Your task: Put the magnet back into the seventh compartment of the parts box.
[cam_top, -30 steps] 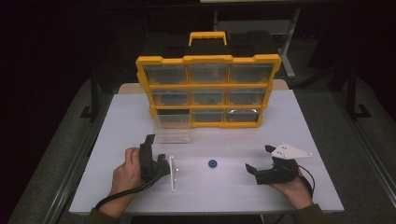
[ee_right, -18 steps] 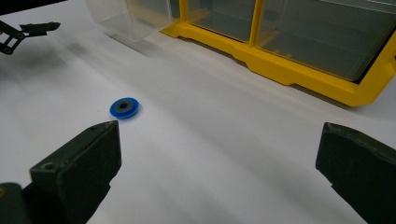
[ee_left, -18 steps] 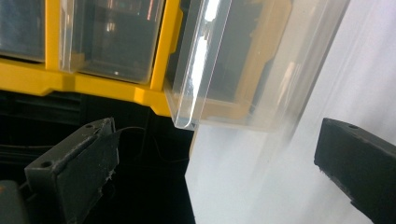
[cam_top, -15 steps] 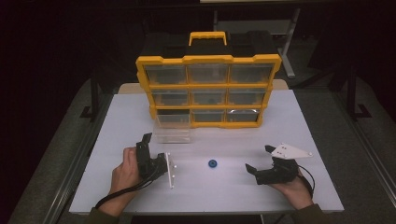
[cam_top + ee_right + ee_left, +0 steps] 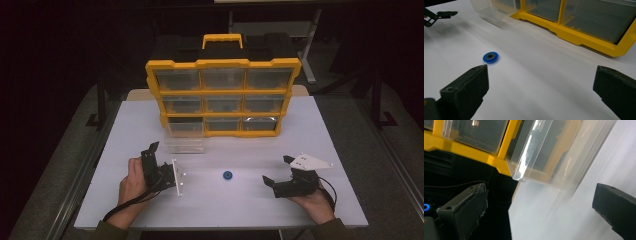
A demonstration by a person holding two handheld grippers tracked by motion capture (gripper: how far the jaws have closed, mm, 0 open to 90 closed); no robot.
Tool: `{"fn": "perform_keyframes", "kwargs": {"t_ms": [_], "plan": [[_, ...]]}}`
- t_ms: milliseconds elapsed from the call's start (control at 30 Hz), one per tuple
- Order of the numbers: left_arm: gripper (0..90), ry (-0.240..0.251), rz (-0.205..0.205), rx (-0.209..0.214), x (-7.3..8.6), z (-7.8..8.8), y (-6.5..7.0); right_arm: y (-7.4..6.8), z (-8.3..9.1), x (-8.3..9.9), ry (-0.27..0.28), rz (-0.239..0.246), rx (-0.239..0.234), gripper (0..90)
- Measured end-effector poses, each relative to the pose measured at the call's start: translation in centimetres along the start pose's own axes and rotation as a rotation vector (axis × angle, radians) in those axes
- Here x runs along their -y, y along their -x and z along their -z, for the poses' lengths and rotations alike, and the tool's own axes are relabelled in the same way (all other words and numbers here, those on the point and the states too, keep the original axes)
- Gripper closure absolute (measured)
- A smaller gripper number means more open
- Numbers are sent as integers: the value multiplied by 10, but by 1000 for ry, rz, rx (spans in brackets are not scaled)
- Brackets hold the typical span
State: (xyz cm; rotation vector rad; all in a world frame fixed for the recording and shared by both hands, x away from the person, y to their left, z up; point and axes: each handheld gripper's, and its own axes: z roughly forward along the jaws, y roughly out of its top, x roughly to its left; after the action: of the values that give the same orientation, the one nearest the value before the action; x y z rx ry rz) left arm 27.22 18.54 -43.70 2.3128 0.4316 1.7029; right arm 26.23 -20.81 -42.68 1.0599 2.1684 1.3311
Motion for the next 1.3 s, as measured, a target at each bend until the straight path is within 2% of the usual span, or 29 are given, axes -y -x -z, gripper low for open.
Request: {"fn": "perform_keyframes", "kwargs": {"t_ms": [33, 100, 300, 533, 700, 867, 1067, 1300], "plan": [[0, -1, 6, 3, 0, 0, -1, 0, 0, 0, 0, 0, 0, 0], [0, 24, 55, -4, 1, -2, 0, 0, 0, 0, 0, 0, -1, 0], [0, 7, 78, 8, 2, -2, -4, 0, 0, 0, 1, -2, -1, 0], [0, -3, 146, 48, 5, -5, -8, 0, -1, 0, 1, -1, -1, 0], [0, 2, 161, 58, 7, -6, -8, 0, -1, 0, 2, 1, -1, 0], [0, 10, 232, 88, 10, -8, -11, 0, -1, 0, 1, 0, -2, 0], [0, 10, 281, 109, 13, -11, -13, 0, 0, 0, 1, -1, -1, 0], [0, 9, 367, 153, 16, -14, -16, 0, 0, 0, 0, 2, -2, 0]]}}
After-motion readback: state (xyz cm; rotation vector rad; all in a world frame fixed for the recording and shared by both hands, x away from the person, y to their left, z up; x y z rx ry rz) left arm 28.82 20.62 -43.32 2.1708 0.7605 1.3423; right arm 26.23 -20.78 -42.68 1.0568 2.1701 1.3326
